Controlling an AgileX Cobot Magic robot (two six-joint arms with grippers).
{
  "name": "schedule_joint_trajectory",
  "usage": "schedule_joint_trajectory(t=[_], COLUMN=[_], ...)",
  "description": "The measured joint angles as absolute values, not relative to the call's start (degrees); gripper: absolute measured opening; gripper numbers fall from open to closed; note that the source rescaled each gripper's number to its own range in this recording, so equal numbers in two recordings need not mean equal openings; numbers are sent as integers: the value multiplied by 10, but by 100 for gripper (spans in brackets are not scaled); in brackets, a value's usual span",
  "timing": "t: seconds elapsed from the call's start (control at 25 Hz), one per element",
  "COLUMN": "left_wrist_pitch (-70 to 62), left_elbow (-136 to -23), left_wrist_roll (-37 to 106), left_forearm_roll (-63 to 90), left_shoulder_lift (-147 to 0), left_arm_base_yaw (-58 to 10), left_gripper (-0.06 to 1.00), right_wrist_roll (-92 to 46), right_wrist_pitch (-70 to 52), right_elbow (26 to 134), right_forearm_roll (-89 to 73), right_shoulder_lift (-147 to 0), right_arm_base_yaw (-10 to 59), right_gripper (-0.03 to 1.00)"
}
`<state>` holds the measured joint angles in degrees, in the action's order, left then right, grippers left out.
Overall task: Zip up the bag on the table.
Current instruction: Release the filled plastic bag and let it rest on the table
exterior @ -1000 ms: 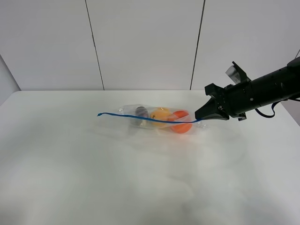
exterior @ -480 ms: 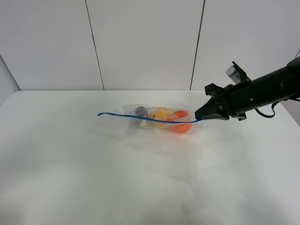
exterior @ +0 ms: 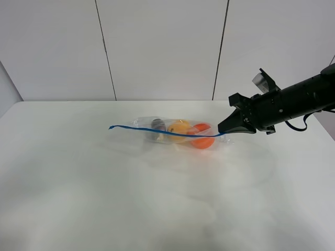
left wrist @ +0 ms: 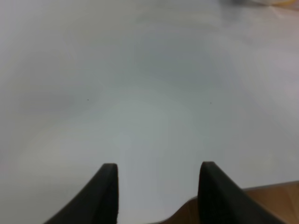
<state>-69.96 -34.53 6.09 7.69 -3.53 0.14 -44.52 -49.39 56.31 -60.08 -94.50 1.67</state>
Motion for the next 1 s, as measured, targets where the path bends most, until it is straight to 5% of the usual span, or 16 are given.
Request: schedule_joint_trajectory(t=[0.4,0.6,0.84,1.0], left_wrist_pitch=[-700,-678,-674,-673], left_elbow=[-344,-324,-323,-323], left_wrist_roll=[61,61,61,61], left_forearm_roll=[66,59,58,58], left_shoulder_lift=[-35,-35,-35,-35], left_arm_base_yaw=[1,1,1,1], left_gripper=[92,92,92,92], right_wrist_roll=[-445,-445,-445,-445], right_wrist_pitch=[-490,-490,-489,-487], right_elbow=[563,563,563,563], right_forearm_roll=[-601,-601,-601,-601], right_shoulder_lift=[-945,-945,-945,-945], right_arm_base_yaw=[17,17,17,17], right_gripper=[5,30,82,98])
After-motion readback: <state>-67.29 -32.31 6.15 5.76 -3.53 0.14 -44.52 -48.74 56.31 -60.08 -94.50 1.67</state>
